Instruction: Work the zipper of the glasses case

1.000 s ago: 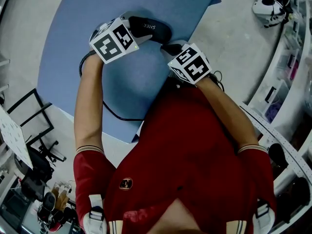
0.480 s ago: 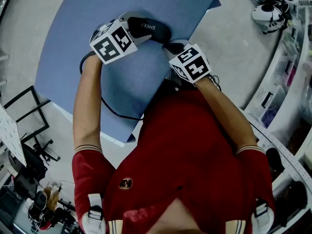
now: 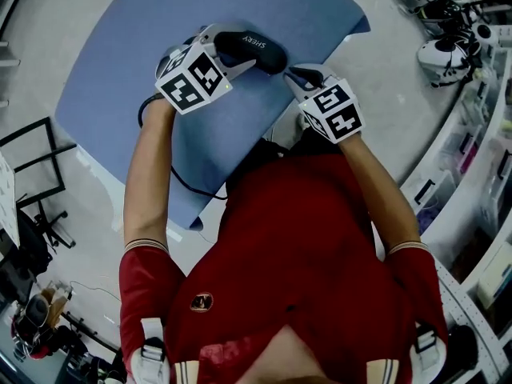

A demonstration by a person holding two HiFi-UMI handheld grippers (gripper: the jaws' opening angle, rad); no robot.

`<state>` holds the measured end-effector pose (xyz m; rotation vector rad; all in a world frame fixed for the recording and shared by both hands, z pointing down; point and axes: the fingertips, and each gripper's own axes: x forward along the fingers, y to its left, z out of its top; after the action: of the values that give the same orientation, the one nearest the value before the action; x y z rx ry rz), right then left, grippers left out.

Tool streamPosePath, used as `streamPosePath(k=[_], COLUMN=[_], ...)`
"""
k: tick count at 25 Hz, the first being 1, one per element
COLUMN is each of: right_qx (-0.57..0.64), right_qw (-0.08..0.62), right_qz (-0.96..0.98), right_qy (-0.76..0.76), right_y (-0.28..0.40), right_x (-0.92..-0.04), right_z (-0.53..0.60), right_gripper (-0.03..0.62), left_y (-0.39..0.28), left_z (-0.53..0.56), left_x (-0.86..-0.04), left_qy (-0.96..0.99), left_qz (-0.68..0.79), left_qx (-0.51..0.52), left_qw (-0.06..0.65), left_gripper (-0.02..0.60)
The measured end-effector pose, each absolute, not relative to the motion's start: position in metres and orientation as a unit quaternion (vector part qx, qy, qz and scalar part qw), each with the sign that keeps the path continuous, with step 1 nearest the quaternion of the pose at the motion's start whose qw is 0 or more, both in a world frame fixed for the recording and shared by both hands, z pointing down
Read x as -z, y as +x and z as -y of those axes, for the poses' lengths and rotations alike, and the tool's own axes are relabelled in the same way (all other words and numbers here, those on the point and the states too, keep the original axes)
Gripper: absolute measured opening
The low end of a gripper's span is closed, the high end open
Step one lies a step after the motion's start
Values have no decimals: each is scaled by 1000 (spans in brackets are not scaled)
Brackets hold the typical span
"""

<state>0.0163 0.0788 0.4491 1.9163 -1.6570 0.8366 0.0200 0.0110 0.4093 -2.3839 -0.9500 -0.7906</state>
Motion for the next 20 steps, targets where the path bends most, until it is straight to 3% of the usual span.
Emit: streamPosePath(k=[5,13,20], right_qx=[-245,-148,-103], right_qw=[222,143,98], right_qz=[645,735,802], right_qy=[689,646,581], right_y=[34,98,115], right_x=[-421,-375,-347], right_z=[-77,-96,-115], right_gripper=[52,37,20], left_y=[12,46,53], left_z=[-8,-50,-88], left_x=[-386,-343,-310], left_qy=[-911,-974,-990], left_qz=[261,68,-84], left_qx=[260,195,116], left_qw=[186,93,18], left_gripper=[201,201,189])
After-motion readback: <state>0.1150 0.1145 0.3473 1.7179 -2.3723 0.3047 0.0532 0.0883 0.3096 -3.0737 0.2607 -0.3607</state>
